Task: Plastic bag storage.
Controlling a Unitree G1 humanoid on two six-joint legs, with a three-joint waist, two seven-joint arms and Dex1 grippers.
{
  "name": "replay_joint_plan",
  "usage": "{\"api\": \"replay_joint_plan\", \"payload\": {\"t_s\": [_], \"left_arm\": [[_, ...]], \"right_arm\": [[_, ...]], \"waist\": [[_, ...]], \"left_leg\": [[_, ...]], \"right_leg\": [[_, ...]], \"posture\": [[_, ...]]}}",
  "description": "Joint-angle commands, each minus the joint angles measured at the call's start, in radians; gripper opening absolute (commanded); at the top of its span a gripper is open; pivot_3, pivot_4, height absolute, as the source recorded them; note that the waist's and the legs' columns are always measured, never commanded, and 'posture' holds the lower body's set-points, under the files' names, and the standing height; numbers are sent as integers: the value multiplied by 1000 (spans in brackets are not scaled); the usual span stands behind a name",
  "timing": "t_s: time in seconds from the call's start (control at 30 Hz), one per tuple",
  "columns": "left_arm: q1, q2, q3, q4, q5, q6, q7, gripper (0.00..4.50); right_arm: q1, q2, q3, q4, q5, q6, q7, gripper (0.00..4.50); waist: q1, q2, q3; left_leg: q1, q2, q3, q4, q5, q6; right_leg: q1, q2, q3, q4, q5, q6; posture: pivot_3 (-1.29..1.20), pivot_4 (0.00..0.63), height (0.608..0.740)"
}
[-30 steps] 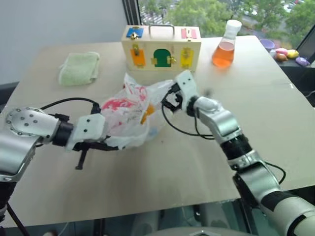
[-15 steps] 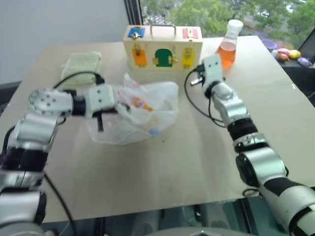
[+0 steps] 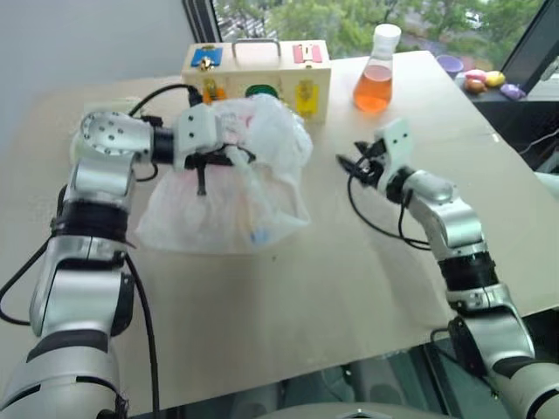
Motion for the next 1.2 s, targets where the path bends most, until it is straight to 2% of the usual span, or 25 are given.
{"api": "replay_joint_plan", "payload": {"t_s": [0.03, 0.13, 0.23, 0.37, 0.43, 0.57, 0.67, 0.87, 0.97, 1.0, 1.07, 1.2], "left_arm": [[164, 116, 123, -313, -134, 241, 16, 0], [273, 155, 182, -457, -170, 342, 80, 0], [314, 161, 209, -533, -188, 400, 128, 0], [354, 161, 231, -599, -209, 450, 168, 0], [367, 160, 234, -615, -214, 461, 176, 0], [378, 163, 232, -634, -222, 472, 186, 0], [377, 163, 229, -643, -230, 483, 191, 0], [385, 161, 234, -672, -249, 503, 200, 0], [392, 160, 237, -684, -259, 507, 205, 0], [393, 157, 238, -690, -266, 509, 208, 0], [397, 146, 246, -702, -289, 516, 215, 0], [427, 112, 289, -713, -366, 513, 209, 0]], "right_arm": [[8, 45, 43, -141, 66, 132, 16, 4125], [21, 76, 54, -214, 137, 229, 38, 4125], [45, 79, 35, -287, 225, 323, 65, 4125], [74, 56, 14, -361, 350, 454, 97, 4125], [67, 58, 36, -341, 335, 471, 70, 4125], [4, 165, 17, -179, 259, 436, -74, 4125], [-40, 235, -25, -77, 224, 407, -166, 4125], [-66, 298, -95, -4, 173, 350, -294, 4125], [-71, 298, -116, 23, 151, 327, -321, 3375], [-72, 297, -124, 27, 146, 319, -327, 2626], [-69, 291, -136, 25, 142, 310, -328, 1872], [-49, 249, -154, -10, 138, 311, -318, 36]], "waist": [[-1, 0, 0], [21, 0, 0], [60, 0, 0], [81, 0, 0], [83, 0, 0], [80, -1, 0], [80, 0, 0], [83, 0, 0], [83, -1, 0], [83, 0, 0], [83, 0, 0], [79, 0, 0]], "left_leg": [[0, 0, 0, 0, -2, 3], [3, 1, -3, 1, -2, 3], [8, 0, -2, 2, -2, 3], [13, 0, -2, 3, -1, 3], [13, 0, -2, 3, -1, 2], [13, 1, -1, 2, -1, 2], [13, 2, -1, 2, -1, 2], [11, 1, 0, 2, -1, 1], [11, 1, 0, 1, -1, 1], [10, 1, 0, 1, -1, 1], [10, 1, 0, 1, -1, 1], [11, 1, 1, 0, -1, 1]], "right_leg": [[0, 0, -1, 1, 0, 0], [1, 1, 1, 1, 0, 0], [7, 1, -1, 1, 0, 0], [13, 1, -2, 0, 0, 0], [13, 1, -2, 0, 0, 0], [12, 3, -1, 0, 0, -1], [11, 4, -1, 1, 0, -1], [10, 3, 0, -1, 0, -1], [10, 3, 0, -1, 0, -1], [9, 3, 0, -1, 0, -1], [9, 3, 0, -1, 0, -1], [9, 3, 1, -1, 0, -1]], "posture": [[0, 150, 740], [0, 150, 740], [0, 150, 740], [0, 150, 740], [0, 150, 740], [0, 150, 740], [0, 150, 740], [0, 150, 740], [0, 150, 740], [0, 150, 740], [0, 150, 740], [0, 150, 740]]}}
